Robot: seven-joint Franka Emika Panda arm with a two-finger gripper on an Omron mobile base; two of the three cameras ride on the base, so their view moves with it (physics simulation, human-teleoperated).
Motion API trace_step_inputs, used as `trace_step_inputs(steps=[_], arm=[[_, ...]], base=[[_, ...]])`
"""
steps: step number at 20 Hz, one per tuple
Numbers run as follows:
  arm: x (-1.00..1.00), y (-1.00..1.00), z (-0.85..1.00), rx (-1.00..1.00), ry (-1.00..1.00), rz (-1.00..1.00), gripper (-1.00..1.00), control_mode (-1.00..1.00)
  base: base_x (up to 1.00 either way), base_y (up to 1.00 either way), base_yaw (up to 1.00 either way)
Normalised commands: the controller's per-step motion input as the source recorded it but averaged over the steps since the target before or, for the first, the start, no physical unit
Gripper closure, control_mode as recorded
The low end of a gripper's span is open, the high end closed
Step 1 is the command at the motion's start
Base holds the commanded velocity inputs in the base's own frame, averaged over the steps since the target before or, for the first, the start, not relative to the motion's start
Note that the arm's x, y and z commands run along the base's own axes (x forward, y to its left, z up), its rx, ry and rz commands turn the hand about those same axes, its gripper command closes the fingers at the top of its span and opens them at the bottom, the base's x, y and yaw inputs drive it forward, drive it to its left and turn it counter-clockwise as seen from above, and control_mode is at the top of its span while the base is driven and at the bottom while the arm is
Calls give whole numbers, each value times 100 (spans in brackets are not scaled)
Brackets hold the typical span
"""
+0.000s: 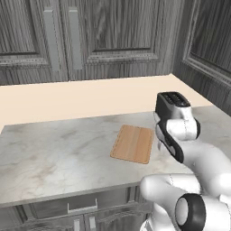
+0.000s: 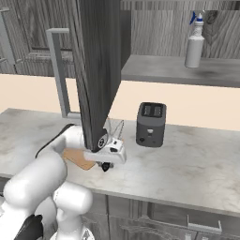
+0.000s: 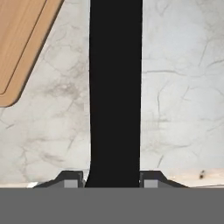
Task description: Move the cutting board and knife to the sink. Then move spray from the cabinet to the counter.
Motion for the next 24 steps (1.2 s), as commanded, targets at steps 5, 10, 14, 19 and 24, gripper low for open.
trace_step_inputs(steps=[5,10,14,19,24], arm=[[-52,100,1,-9,0,1,100,-100],[-16,87,66,0,0,0,100,-100],[-9,26,68,0,-11,0,100,-100],[-3,12,51,0,-24,0,100,-100],[0,0,5,0,-8,0,100,-100]], base=[[0,0,0],[0,0,0],[0,0,0],[0,0,0],[0,0,0]])
